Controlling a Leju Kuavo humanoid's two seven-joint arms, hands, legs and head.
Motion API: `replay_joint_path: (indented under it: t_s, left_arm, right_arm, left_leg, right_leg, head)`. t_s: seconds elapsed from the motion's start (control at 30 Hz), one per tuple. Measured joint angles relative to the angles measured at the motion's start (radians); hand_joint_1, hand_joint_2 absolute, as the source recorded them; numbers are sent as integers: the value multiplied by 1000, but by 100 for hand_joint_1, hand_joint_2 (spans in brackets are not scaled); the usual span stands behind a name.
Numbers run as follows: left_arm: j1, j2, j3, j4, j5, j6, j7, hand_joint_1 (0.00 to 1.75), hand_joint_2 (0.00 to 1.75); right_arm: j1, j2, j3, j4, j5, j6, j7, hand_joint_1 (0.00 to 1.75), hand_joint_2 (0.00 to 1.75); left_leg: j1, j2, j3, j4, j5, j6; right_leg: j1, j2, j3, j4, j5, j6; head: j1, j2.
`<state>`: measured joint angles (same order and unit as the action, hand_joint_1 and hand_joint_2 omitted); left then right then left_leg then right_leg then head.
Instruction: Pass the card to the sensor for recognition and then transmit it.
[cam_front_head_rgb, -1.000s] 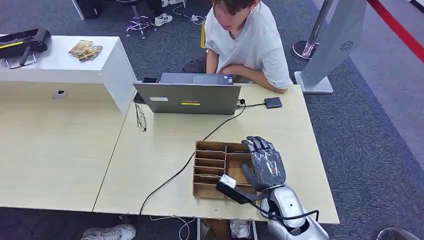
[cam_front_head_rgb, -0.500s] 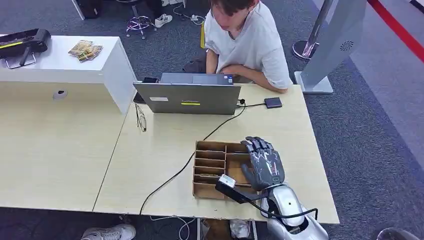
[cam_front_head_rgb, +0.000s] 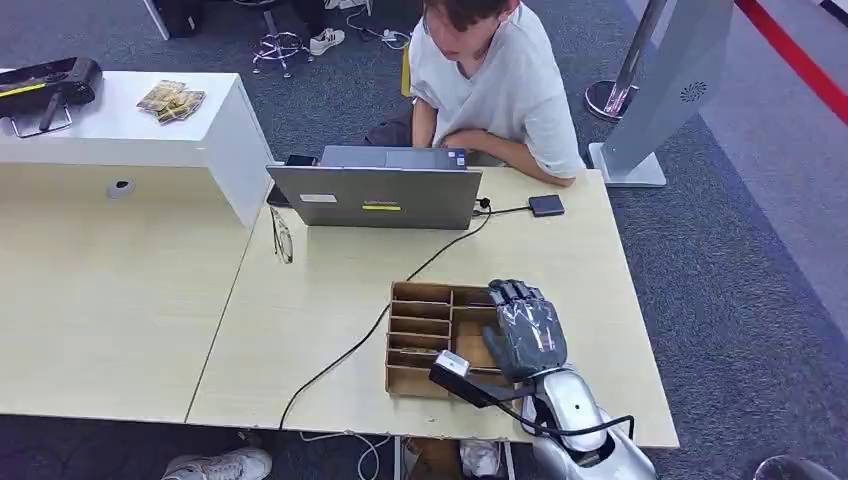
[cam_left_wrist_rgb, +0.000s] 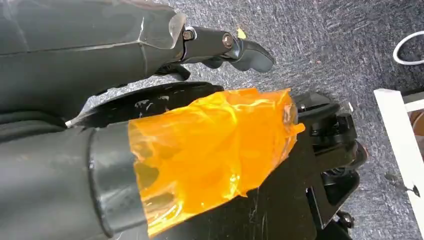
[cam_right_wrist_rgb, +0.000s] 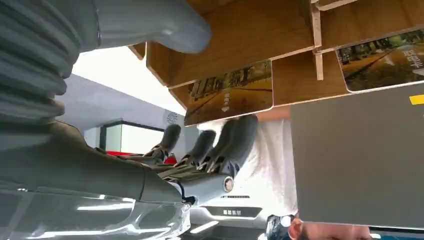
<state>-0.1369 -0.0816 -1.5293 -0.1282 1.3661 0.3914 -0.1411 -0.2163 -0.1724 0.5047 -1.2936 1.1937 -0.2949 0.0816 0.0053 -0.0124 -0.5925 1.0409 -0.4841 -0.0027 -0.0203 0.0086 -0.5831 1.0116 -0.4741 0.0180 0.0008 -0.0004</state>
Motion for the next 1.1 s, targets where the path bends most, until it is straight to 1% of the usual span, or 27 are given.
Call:
replay_joint_path:
  t_s: [0.03, 0.07, 0.1, 0.23, 0.3, 0.33, 0.43, 0.47, 0.5, 1.1]
  left_arm:
    - [0, 0, 0, 0, 0, 0, 0, 0, 0]
    - [0, 0, 0, 0, 0, 0, 0, 0, 0]
    - [0, 0, 0, 0, 0, 0, 0, 0, 0]
    - [0, 0, 0, 0, 1, 0, 0, 0, 0]
    - [0, 0, 0, 0, 1, -1, 0, 0, 0]
    - [0, 0, 0, 0, 1, -1, 0, 0, 0]
    - [0, 0, 0, 0, 2, -2, 0, 0, 0]
    - [0, 0, 0, 0, 2, -2, 0, 0, 0]
    - [0, 0, 0, 0, 2, -2, 0, 0, 0]
    - [0, 0, 0, 0, 9, -2, -2, 0, 0]
  right_arm:
    - [0, 0, 0, 0, 0, 0, 0, 99, 175]
    - [-2, 0, 0, 1, 0, 0, 0, 155, 175]
    - [-2, 0, 0, 2, 0, 0, 0, 162, 175]
    - [-7, 0, 1, 3, 0, 0, 0, 164, 175]
    - [-8, 0, 2, 5, 2, -1, 0, 169, 175]
    - [-9, 0, 3, 6, 3, -2, 0, 166, 175]
    - [-11, 0, 3, 10, 7, -5, 0, 173, 175]
    - [-11, 0, 4, 10, 8, -6, 0, 171, 175]
    - [-11, 0, 4, 11, 8, -8, 0, 175, 175]
    - [-11, 1, 8, 14, 21, -55, -1, 175, 175]
  left_leg:
    - [0, 0, 0, 0, 0, 0]
    - [0, 0, 0, 0, 0, 0]
    - [0, 0, 0, 0, 0, 0]
    - [0, 0, 0, 0, 0, 0]
    - [0, 0, 0, 0, 0, 0]
    - [0, 0, 0, 0, 0, 0]
    - [0, 0, 0, 0, 0, 0]
    - [0, 0, 0, 0, 0, 0]
    - [0, 0, 0, 0, 0, 0]
    - [0, 0, 0, 0, 0, 0]
  right_leg:
    - [0, 0, 0, 0, 0, 0]
    - [0, 0, 0, 0, 0, 0]
    - [0, 0, 0, 0, 0, 0]
    - [0, 0, 0, 0, 0, 0]
    - [0, 0, 0, 0, 0, 0]
    - [0, 0, 0, 0, 0, 0]
    - [0, 0, 0, 0, 0, 0]
    - [0, 0, 0, 0, 0, 0]
    - [0, 0, 0, 0, 0, 0]
    - [0, 0, 0, 0, 0, 0]
  head:
    - [0, 0]
    - [0, 0]
    - [0, 0]
    - [0, 0]
    - [0, 0]
    - [0, 0]
    - [0, 0]
    - [0, 0]
    - [0, 0]
    - [0, 0]
